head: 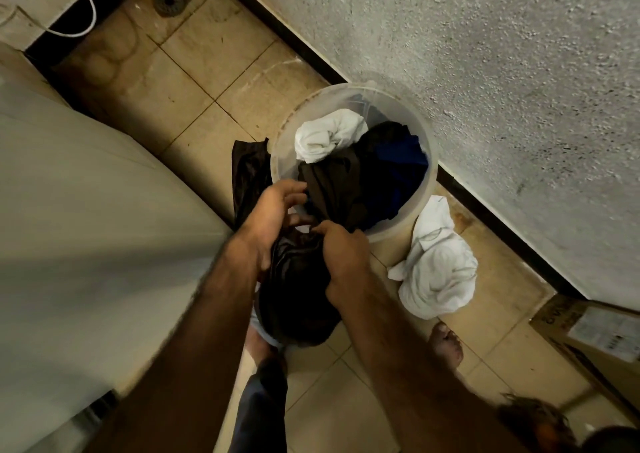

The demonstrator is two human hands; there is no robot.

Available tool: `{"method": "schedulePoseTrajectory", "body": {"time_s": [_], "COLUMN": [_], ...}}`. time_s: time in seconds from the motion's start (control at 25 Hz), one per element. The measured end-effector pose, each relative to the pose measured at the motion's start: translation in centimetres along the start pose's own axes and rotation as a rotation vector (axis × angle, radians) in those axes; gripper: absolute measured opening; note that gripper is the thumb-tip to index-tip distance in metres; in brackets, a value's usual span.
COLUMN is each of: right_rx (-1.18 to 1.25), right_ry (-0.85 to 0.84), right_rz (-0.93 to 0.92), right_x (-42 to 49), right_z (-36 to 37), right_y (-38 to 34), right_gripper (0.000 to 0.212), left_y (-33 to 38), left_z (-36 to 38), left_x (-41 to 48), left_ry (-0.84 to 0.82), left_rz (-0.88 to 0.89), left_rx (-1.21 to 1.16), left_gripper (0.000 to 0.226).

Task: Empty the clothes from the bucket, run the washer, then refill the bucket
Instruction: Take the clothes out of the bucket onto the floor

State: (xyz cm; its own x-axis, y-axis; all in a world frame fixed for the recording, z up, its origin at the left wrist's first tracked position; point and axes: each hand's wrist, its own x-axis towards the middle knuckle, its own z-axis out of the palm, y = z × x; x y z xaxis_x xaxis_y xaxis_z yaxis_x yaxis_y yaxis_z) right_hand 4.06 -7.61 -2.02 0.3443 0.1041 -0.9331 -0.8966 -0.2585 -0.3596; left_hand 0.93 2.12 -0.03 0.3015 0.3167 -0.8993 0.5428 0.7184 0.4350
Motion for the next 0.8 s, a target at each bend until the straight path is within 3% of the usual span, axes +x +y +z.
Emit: {"method": "schedulePoseTrajectory", "body": {"time_s": [0.16,0.28,0.48,0.68,0.8], "right_rx": [-0.022,-0.07,-0.074,-0.008,-0.019], "right_ry": [-0.013,-0.04,-0.035,0.025,0.018], "right_rz": [-0.051,-0.078,-0.088,-0.142,-0.112], "right_x": [-2.4,-3.2,-3.0,-0.7,1.4], "right_z": [-0.1,-0.4,-1.2,-1.5,-1.6], "right_y": [3.1,4.3,3.1,1.1,-0.8], "right_gripper": [0.025,0.025,0.011,0.054,0.054], "left_y": [0.4,-0.8,-2.2,-2.6,-4.1], "left_z": [1.5,2.3,1.8,1.1,1.0], "left_x": [2.2,3.8,4.8,2.7,0.8], "left_ry": [-0.041,0.023,0.204,0.146,0.06], "left_rz": [-0.103,-0.029,0.099,0.198,0.263], "left_rx": [0.431,0.564,0.463,0.565,0.691], "left_gripper": [0.055,0.063,0.037,0.025,0.031]}}
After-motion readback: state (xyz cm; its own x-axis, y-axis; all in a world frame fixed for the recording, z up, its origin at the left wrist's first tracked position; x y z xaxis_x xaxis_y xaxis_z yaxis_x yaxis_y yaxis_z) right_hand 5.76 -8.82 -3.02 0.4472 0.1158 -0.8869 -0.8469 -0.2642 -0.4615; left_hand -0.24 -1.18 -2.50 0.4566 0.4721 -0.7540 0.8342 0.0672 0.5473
